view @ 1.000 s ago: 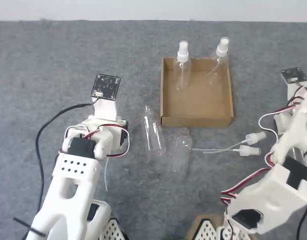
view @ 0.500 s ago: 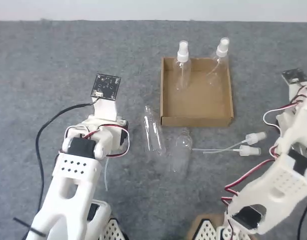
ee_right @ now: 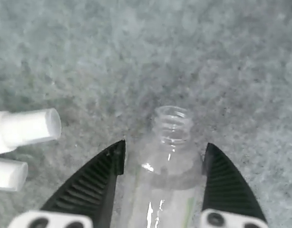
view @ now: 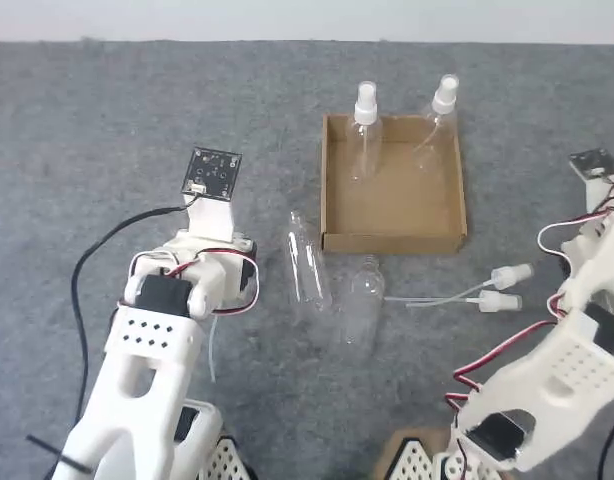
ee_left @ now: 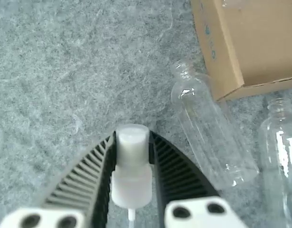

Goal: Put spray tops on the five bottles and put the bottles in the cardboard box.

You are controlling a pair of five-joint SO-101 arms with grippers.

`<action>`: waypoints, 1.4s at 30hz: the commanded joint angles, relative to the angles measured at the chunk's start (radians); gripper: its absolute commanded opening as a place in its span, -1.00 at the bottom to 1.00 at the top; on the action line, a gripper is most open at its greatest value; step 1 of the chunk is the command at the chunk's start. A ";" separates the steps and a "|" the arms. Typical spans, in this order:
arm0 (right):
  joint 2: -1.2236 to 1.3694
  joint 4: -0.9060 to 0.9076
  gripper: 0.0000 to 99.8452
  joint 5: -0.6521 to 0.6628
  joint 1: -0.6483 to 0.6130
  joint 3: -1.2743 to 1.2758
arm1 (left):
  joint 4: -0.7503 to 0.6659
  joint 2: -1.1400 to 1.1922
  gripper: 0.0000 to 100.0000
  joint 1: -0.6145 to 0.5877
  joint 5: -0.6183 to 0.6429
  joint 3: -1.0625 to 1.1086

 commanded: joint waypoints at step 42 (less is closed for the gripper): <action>-1.044 0.203 -0.99 -0.488 -0.814 0.258 | 0.124 -0.069 -0.98 -0.233 0.002 -0.430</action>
